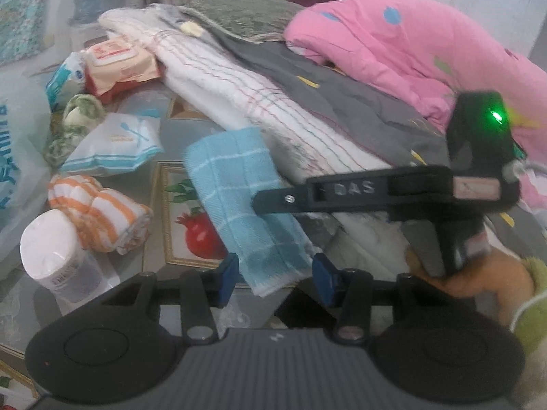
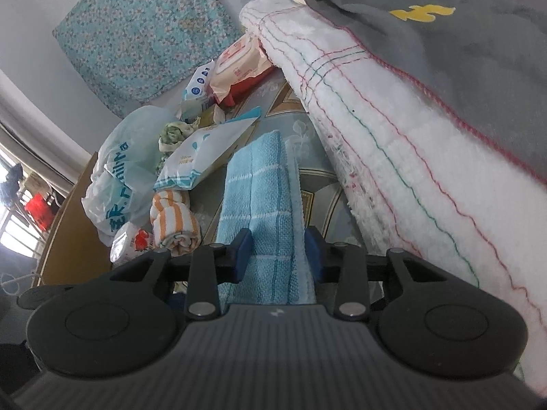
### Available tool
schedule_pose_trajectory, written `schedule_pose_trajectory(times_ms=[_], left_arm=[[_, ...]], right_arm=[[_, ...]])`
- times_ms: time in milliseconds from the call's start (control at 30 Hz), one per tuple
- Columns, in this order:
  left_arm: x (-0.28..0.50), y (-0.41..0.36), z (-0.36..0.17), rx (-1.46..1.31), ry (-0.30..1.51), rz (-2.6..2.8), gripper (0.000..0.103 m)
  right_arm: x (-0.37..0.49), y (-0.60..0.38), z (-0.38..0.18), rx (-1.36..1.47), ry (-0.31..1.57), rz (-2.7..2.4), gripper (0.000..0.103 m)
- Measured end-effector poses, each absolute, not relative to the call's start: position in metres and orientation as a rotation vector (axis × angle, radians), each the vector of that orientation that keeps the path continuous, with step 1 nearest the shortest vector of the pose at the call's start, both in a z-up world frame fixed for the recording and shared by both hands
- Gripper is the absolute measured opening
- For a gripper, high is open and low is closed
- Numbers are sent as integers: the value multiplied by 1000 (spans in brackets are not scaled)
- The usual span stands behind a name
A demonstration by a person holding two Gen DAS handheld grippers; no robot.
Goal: Organize soft objects
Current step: 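Pull the blue towel free of the pile with the right gripper, then lift the blue towel up off the pile with the right gripper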
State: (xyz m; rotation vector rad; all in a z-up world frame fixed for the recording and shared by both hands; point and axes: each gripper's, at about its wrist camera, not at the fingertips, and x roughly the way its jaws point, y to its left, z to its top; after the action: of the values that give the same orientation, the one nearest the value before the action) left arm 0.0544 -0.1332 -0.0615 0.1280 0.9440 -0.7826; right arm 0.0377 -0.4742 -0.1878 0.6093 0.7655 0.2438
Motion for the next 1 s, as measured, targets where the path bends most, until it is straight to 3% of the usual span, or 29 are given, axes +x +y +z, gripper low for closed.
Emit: schedule_pose_trajectory(times_ms=[633, 800, 1000], left_arm=[[88, -157, -89, 118, 1009, -704, 44], [88, -158, -90, 113, 986, -696, 34], [83, -158, -82, 135, 953, -686, 25]], right_arm=[[41, -479, -195, 668, 758, 283, 34], [42, -477, -198, 680, 743, 302, 34], [38, -480, -200, 736, 726, 316, 24]])
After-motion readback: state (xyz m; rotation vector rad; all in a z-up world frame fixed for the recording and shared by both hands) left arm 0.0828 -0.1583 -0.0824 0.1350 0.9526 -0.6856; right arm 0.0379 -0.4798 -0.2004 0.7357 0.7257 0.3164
